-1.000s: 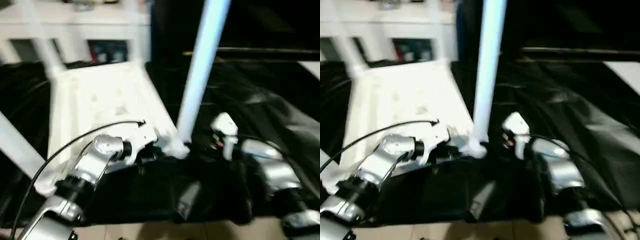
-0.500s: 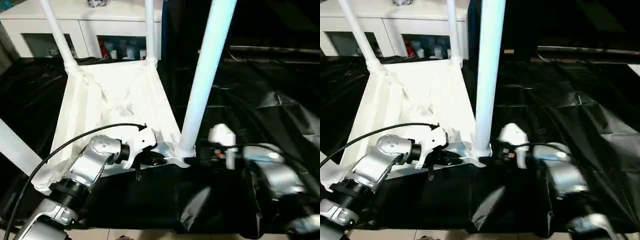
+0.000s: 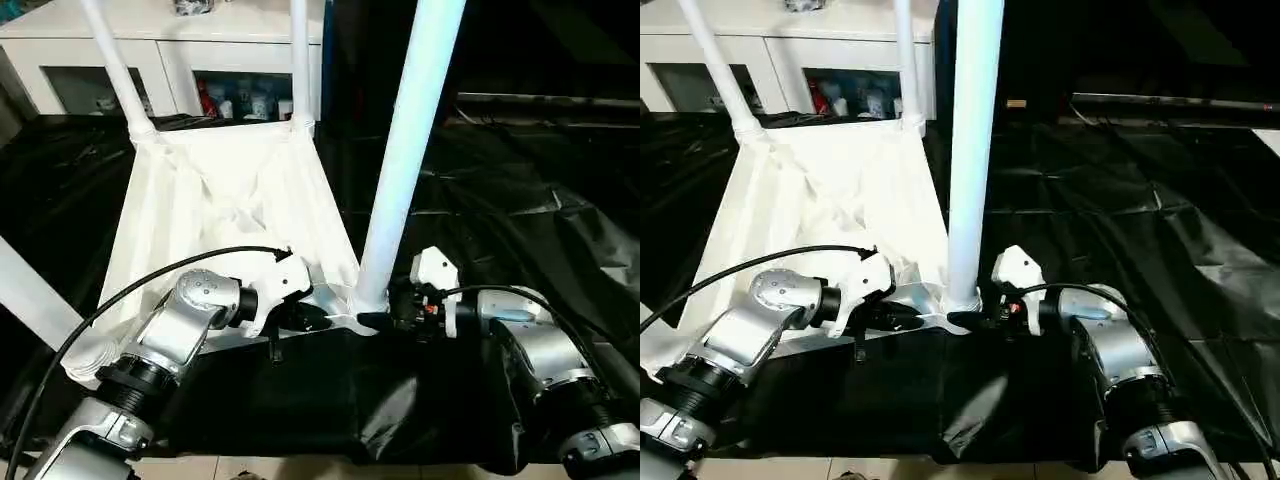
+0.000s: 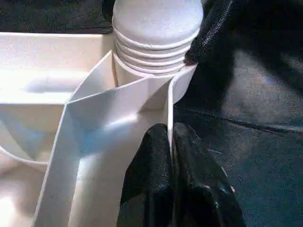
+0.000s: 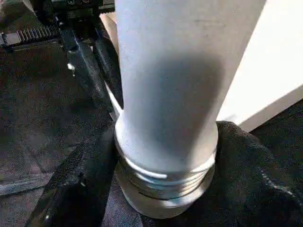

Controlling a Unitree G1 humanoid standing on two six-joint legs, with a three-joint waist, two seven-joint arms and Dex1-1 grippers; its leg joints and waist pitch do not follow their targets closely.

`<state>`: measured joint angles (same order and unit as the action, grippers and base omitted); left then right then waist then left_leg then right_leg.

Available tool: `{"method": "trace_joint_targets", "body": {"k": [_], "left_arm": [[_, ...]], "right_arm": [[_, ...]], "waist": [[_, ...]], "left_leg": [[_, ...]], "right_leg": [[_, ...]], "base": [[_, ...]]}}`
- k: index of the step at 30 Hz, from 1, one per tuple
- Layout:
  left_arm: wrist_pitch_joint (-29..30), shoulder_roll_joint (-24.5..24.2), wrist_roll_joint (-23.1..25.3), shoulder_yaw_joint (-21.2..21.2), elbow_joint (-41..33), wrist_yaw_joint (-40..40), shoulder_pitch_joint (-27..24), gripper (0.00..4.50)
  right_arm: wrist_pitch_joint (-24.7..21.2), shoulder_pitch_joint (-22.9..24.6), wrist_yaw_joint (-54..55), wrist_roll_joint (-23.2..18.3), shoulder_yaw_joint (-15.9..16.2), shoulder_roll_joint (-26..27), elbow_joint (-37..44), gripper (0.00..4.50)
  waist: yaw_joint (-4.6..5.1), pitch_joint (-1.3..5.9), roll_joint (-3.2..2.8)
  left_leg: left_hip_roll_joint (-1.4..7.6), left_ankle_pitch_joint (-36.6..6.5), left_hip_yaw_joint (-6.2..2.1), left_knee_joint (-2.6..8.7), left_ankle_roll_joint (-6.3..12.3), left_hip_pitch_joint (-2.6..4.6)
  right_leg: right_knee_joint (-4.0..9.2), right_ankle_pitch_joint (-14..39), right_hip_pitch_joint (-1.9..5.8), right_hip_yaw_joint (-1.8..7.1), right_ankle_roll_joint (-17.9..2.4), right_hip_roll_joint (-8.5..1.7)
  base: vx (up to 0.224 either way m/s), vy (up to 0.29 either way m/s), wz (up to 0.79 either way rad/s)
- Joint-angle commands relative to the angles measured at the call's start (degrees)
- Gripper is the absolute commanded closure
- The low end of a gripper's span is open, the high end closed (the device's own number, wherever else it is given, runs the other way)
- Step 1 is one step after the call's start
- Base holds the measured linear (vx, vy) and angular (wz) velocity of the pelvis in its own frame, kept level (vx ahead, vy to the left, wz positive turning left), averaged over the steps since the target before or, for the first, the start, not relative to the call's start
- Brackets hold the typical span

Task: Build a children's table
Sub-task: Rotate leg to tighten

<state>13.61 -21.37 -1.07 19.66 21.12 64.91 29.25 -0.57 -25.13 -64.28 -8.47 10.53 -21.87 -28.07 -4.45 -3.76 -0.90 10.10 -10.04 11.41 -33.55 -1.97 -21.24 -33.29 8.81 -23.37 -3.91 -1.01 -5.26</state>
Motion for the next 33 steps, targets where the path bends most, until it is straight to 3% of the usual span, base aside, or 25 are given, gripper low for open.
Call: {"method": "trace_joint_targets", "body": {"k": [1,7,9,11,13,15,17,18,21,24,26,33], "left_arm": [[0.28,0.83,-0.7,1.28,-2.13,0.96,-0.27,4.5],[0.96,4.68,2.11,-1.18,3.67,-9.77,2.58,4.5],[1.91,7.06,3.85,-1.62,6.22,-15.58,4.05,4.5],[2.93,8.91,4.81,-2.08,8.15,-19.81,5.13,4.5],[4.13,11.38,5.31,-2.92,10.27,-24.73,6.27,4.5],[4.47,13.18,5.86,-3.22,12.11,-27.92,7.22,4.5],[3.37,14.28,6.77,-3.03,13.8,-30.14,8.12,4.5],[3.22,14.37,6.88,-2.96,13.98,-30.26,8.22,4.5],[2.41,14.36,7.4,-1.97,14.36,-28.63,8.44,4.5],[1.76,13.71,7.32,-1.52,13.72,-26.97,8.04,4.5],[0.17,11.83,6.83,-0.71,12.52,-23.29,7.06,4.5],[-3.91,5.25,2.81,0.47,6.33,-8.89,2.67,4.5]], "right_arm": [[0.46,-0.8,-1.07,-1.33,0.05,0.94,0.41,1.73],[-1.92,0.81,7.14,-4.55,-4.23,6.59,-0.19,1.75],[-1.02,1.05,15.44,-1.99,-5.04,9.31,-2.48,1.76],[-0.03,0.59,23.8,1.22,-5.45,11.17,-4.85,1.76],[-0.53,0.31,32.03,3.59,-6.04,13.54,-6.19,1.76],[-1.98,0.28,37.47,4.94,-6.61,15.91,-6.46,1.76],[-1.89,0.22,39.35,5.9,-6.41,17.88,-6.37,1.76],[-1.74,0.22,39.35,5.98,-6.32,18.07,-6.33,1.76],[0.08,0.05,37.04,4.37,-6.01,19.2,-5.86,1.06],[0.64,-0.22,34.6,3.34,-5.75,18.74,-5.09,0.89],[0.26,-0.4,29.24,2.85,-4.74,16.25,-2.97,0.65],[-0.33,-0.15,13.54,1.95,-2.4,5.82,0.43,0.6]], "waist": [[0.02,4.42,0.95],[0.13,4.29,0.94],[0.37,4.15,0.75],[0.9,4.05,0.95],[1.48,4.07,1.06],[1.84,4.08,0.65],[2.11,4.04,0.8],[2.04,4.06,0.73],[2.18,4.03,0.7],[2.26,4.05,0.77],[2.27,4.04,0.89],[1.92,4.17,0.84]], "left_leg": [[3.06,-11.87,-1.25,3.67,3.68,0.81],[2.91,-12.67,-1.3,3.69,3.13,0.81],[2.87,-14.37,-1.47,3.83,1.59,0.98],[2.75,-15.32,-1.61,3.98,0.82,0.69],[2.64,-16.52,-1.73,3.99,0.54,0.74],[2.45,-17.78,-1.77,3.95,0.49,1.05],[2.38,-18.35,-1.81,4.02,0.68,1.02],[2.45,-18.81,-1.86,4.04,0.92,1.12],[2.47,-19.75,-1.89,4.13,1.28,1.03],[2.52,-19.72,-1.88,4.16,1.69,0.85],[2.46,-19.83,-1.84,4.11,2.11,0.79],[2.9,-16.99,-1.79,4.01,3.27,0.58]], "right_leg": [[3.33,16.3,2.77,2.42,-11.88,-3.36],[3.69,18.46,2.65,2.38,-11.38,-3.37],[4.05,21.9,2.42,2.33,-10.2,-3.45],[4.26,23.74,2.51,2.16,-9.19,-3.45],[4.55,25.85,2.59,2.04,-8.44,-3.53],[4.98,27.07,2.23,1.96,-7.79,-3.37],[5.19,27.35,2.2,1.89,-7.5,-3.29],[5.32,27.56,2.18,1.86,-7.3,-3.37],[5.38,27.34,2.22,1.86,-7.22,-3.34],[5.23,26.21,2.3,1.92,-7.76,-3.37],[5.24,26.48,2.44,1.9,-7.71,-3.33],[4.41,22.05,2.73,2.2,-9.98,-3.53]], "base": [[0.0,0.0,0.0],[0.0,0.0,0.0],[0.0,0.0,0.0],[0.0,0.0,0.0],[0.0,0.0,0.0],[0.0,0.0,0.0],[0.0,0.0,0.0],[0.0,0.0,0.0],[0.0,0.0,0.0],[0.0,0.0,0.0],[0.0,0.0,0.0],[0.0,0.0,0.0]]}}
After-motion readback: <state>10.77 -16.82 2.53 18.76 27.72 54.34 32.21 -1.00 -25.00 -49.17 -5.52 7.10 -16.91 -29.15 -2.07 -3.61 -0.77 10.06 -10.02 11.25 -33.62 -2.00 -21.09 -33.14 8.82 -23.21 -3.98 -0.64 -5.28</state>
